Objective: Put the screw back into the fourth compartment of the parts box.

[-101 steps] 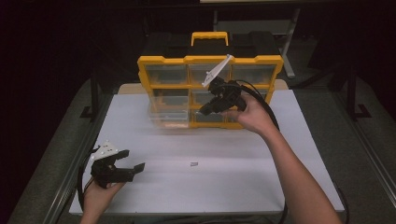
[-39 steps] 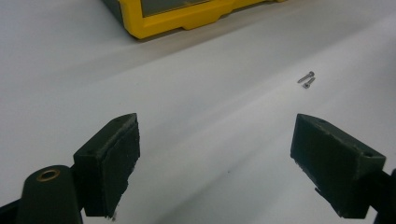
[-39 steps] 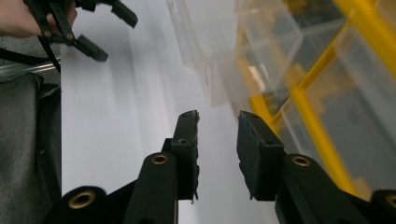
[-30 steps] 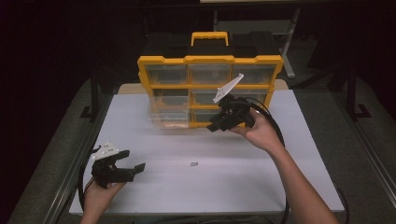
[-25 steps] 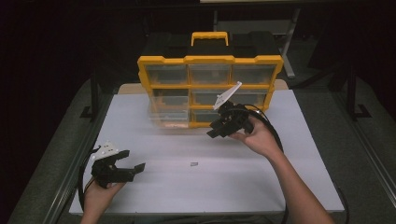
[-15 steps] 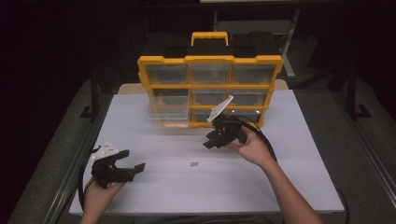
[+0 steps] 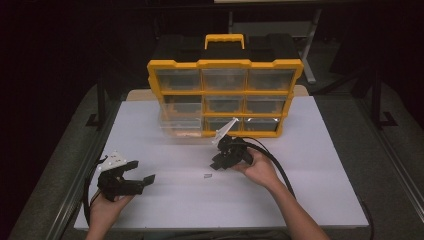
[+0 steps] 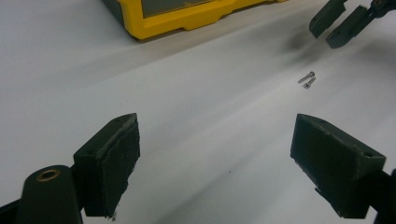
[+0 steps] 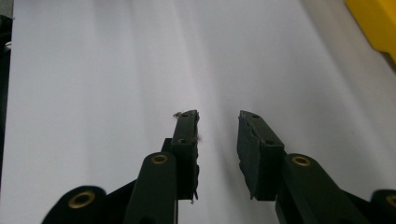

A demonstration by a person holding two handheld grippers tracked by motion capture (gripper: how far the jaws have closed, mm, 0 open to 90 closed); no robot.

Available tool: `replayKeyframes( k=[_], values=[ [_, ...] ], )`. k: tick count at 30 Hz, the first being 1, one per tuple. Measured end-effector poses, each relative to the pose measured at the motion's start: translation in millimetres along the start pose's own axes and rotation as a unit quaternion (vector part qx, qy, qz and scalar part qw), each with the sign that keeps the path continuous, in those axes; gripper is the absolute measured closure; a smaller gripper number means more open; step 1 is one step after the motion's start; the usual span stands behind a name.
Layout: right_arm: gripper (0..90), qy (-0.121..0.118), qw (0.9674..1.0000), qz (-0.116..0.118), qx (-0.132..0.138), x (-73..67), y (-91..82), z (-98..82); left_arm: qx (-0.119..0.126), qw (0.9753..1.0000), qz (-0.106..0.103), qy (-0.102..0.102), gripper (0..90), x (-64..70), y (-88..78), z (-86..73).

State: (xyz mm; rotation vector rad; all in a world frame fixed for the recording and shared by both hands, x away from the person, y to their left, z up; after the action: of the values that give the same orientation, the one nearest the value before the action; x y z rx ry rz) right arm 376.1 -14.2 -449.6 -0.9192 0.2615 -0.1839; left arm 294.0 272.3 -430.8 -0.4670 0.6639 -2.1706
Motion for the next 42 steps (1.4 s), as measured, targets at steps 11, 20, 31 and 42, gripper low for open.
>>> replayKeyframes(
  k=[11,20,31,42],
  values=[
    [75.1,-0.021,0.9996,0.009,-0.013,-8.3,24.3,0.8,-0.009,0.9999,0.001,0.012,15.6,-1.5,-1.3,-0.7],
    [78.8,-0.037,0.9991,0.000,-0.020,-8.4,32.4,2.6,-0.009,0.9999,0.000,0.013,15.6,-1.3,-0.9,-0.9],
    [86.2,-0.043,0.9983,-0.015,-0.035,-10.0,35.9,2.0,-0.008,0.9999,0.000,0.013,15.7,-1.3,-1.3,-0.6],
    [87.0,-0.033,0.9990,0.005,-0.030,-4.8,27.8,-0.2,-0.007,0.9999,0.000,0.008,15.6,-0.4,-0.5,-0.2]
  ],
)
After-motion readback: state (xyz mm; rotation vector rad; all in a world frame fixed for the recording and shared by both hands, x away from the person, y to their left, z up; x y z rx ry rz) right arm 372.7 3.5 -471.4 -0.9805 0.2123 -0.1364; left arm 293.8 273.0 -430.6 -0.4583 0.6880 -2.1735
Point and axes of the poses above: each handheld gripper's, and its own axes: y roughly forward along the jaws, z roughly out of its top, x roughly to its right, the point moved 5 cm from there along y, roughly forward along the jaws, and after that the axes turned 1 degree about -x, right-handed, at the moved point
